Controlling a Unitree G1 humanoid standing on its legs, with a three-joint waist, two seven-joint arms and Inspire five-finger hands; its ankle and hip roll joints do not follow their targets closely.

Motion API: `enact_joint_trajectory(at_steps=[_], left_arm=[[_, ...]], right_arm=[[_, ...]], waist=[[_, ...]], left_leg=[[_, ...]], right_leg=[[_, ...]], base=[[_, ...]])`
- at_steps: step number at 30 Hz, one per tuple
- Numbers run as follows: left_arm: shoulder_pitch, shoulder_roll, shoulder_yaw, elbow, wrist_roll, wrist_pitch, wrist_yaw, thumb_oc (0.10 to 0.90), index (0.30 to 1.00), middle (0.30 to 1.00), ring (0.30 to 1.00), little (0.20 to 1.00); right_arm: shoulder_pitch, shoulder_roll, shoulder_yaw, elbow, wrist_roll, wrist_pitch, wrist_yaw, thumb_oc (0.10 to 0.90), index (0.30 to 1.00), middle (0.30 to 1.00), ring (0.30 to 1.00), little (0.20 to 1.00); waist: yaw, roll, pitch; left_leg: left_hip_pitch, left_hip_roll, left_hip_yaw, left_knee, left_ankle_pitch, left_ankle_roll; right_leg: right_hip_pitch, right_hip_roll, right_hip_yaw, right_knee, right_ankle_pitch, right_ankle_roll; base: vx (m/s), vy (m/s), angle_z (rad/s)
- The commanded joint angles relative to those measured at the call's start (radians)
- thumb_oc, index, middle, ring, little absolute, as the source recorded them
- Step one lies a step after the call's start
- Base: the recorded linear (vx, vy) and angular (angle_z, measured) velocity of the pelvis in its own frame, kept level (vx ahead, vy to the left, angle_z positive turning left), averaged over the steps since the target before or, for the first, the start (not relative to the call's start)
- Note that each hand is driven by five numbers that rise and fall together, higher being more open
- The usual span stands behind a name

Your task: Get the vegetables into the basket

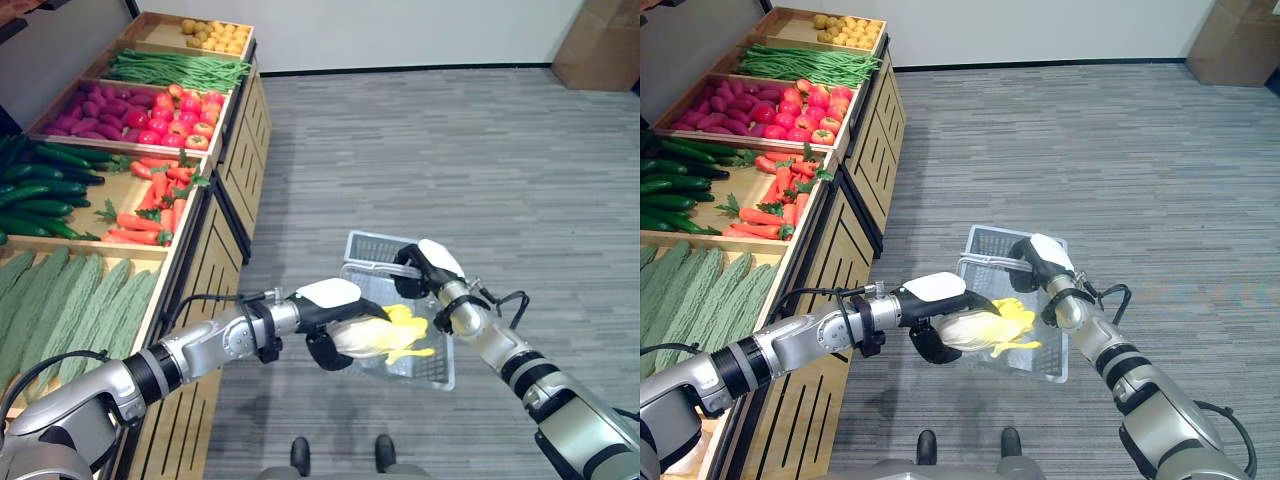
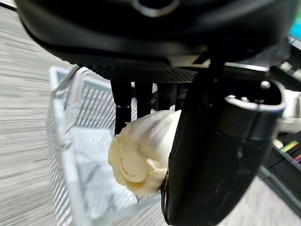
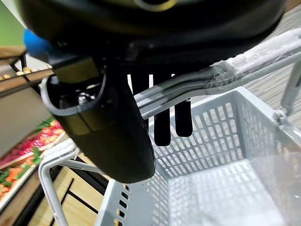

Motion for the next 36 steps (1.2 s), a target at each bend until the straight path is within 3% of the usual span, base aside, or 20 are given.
enact_joint_trajectory(at_steps=[1,10,16,17,18,19,25,36], left_arm=[[-0.035,-0.031,0.118,0.037,0.055,-0.053,0.114,0.400,0.300,0.300,0.300,0.300],[0.017,-0.109,0.193,0.175,0.202,-0.020,0.215,0.400,0.300,0.300,0.300,0.300],[-0.021,-0.137,0.170,0.259,0.375,0.001,0.295,0.400,0.300,0.300,0.300,0.300],[-0.028,-0.141,0.164,0.269,0.425,0.007,0.320,0.745,0.783,0.783,0.783,0.783],[-0.034,-0.148,0.161,0.281,0.460,0.013,0.344,0.900,1.000,1.000,1.000,1.000],[-0.030,-0.167,0.165,0.311,0.521,0.027,0.385,0.900,1.000,1.000,1.000,1.000],[0.009,-0.210,0.181,0.338,0.577,0.041,0.424,0.900,1.000,1.000,1.000,1.000],[0.063,-0.226,0.229,0.282,0.517,0.033,0.438,0.900,1.000,1.000,1.000,1.000]], right_arm=[[-0.096,0.000,-0.109,-0.151,0.120,-0.106,-0.055,0.400,0.300,0.300,0.300,0.300],[-0.038,0.023,-0.097,-0.279,0.141,-0.124,-0.008,0.400,0.300,0.300,0.300,0.300],[-0.019,0.038,-0.075,-0.319,0.140,-0.135,0.007,0.400,0.300,0.300,0.300,0.300],[-0.017,0.042,-0.073,-0.326,0.142,-0.139,0.009,0.400,0.300,0.300,0.300,0.300],[-0.014,0.043,-0.073,-0.327,0.140,-0.142,0.007,0.400,0.300,0.300,0.300,0.300],[-0.005,0.051,-0.078,-0.335,0.146,-0.148,0.003,0.400,0.300,0.300,0.300,0.300],[0.026,0.080,-0.100,-0.334,0.154,-0.151,-0.014,0.400,0.300,0.300,0.300,0.300],[0.087,0.118,-0.147,-0.283,0.155,-0.138,-0.043,0.400,0.300,0.300,0.300,0.300]], waist=[[0.017,-0.061,-0.063],[0.011,-0.068,-0.066],[0.001,-0.070,-0.070],[-0.001,-0.070,-0.072],[-0.001,-0.072,-0.071],[-0.002,-0.073,-0.072],[-0.002,-0.073,-0.071],[0.001,-0.074,-0.079]], left_leg=[[0.013,0.042,-0.027,0.001,-0.073,-0.056],[0.023,0.045,-0.019,0.001,-0.077,-0.057],[0.025,0.048,-0.014,0.001,-0.080,-0.058],[0.026,0.049,-0.014,0.001,-0.081,-0.058],[0.021,0.049,-0.013,0.001,-0.070,-0.058],[0.021,0.050,-0.013,0.001,-0.070,-0.059],[0.019,0.051,-0.010,0.001,-0.070,-0.060],[0.025,0.049,-0.019,0.001,-0.071,-0.060]], right_leg=[[0.001,-0.060,-0.007,0.001,0.012,0.114],[0.012,-0.057,-0.005,0.001,0.003,0.110],[0.011,-0.055,-0.002,0.001,-0.001,0.110],[0.012,-0.055,-0.001,0.001,-0.002,0.110],[0.007,-0.055,0.001,0.001,0.007,0.110],[0.008,-0.054,0.001,0.001,0.005,0.109],[0.006,-0.054,-0.001,0.001,0.002,0.110],[0.019,-0.055,-0.009,0.001,-0.004,0.105]], base=[[0.00,0.000,0.00],[0.00,0.000,0.00],[0.00,0.000,-0.01],[-0.02,-0.004,-0.04],[-0.02,-0.012,-0.05],[-0.03,-0.010,-0.03],[0.00,0.000,0.00],[0.00,0.000,0.00]])
